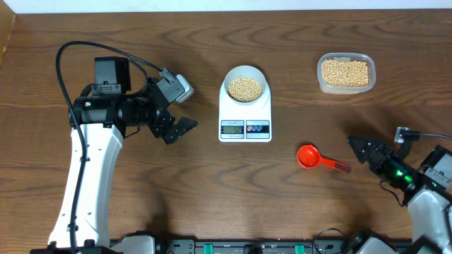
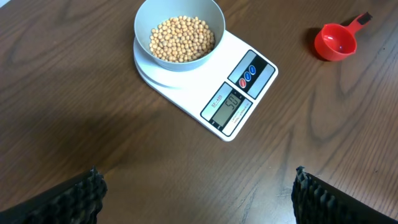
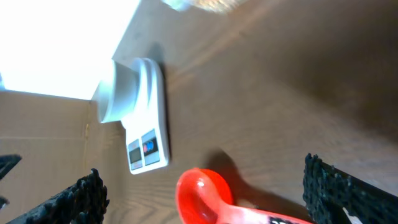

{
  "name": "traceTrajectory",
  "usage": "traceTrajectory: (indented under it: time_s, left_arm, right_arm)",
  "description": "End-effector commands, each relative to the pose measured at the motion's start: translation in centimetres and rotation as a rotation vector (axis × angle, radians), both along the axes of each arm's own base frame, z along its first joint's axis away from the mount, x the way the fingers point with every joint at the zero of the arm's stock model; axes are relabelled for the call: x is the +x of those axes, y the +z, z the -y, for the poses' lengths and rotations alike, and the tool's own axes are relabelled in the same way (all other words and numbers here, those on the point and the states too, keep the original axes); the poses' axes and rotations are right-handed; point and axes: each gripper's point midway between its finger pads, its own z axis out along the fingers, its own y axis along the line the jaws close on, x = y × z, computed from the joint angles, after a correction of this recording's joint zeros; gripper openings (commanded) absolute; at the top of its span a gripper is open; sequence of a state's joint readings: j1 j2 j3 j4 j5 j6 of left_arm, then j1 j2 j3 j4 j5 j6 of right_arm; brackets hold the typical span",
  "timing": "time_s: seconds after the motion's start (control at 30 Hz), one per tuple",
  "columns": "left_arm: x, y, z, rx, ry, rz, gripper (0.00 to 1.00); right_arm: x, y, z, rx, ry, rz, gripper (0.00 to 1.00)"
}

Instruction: Scoop item into bowl and weigh 50g on scale

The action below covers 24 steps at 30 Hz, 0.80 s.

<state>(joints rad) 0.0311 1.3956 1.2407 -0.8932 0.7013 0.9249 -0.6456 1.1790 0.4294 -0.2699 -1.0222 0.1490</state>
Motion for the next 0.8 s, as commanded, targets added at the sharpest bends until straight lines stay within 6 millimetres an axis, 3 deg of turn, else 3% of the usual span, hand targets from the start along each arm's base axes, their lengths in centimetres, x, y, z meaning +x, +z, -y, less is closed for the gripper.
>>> traceTrajectory:
  time_s: [0.0, 0.07, 0.23, 0.37, 0.77]
  left_arm:
    - [0.1, 1.0, 0.1, -0.001, -0.016, 0.034, 0.98]
    - [0.1, 1.0, 0.1, -0.001, -0.016, 0.034, 0.98]
    - [0.3, 0.4, -0.7, 0.052, 0.009, 0.032, 0.98]
    - [0.6, -0.1, -1.6, 0.106, 0.035, 0.031, 0.98]
    - [0.6, -0.1, -1.6, 0.108, 0.036, 0.030, 0.98]
  right_arm:
    - [-0.3, 3.5, -1.1, 0.014, 0.033, 0.121, 0.99]
    - [-0.8, 6.2, -2.2, 0.027, 0.084, 0.221, 0.99]
    - [-1.6, 8.9, -3.1, 0.173, 0.031, 0.183, 0.99]
    - [-1.8, 9.4, -3.2, 0.274, -0.017, 0.119, 0.99]
    - [-1.6, 9.0, -2.8, 0.259, -0.046, 0.106, 0.99]
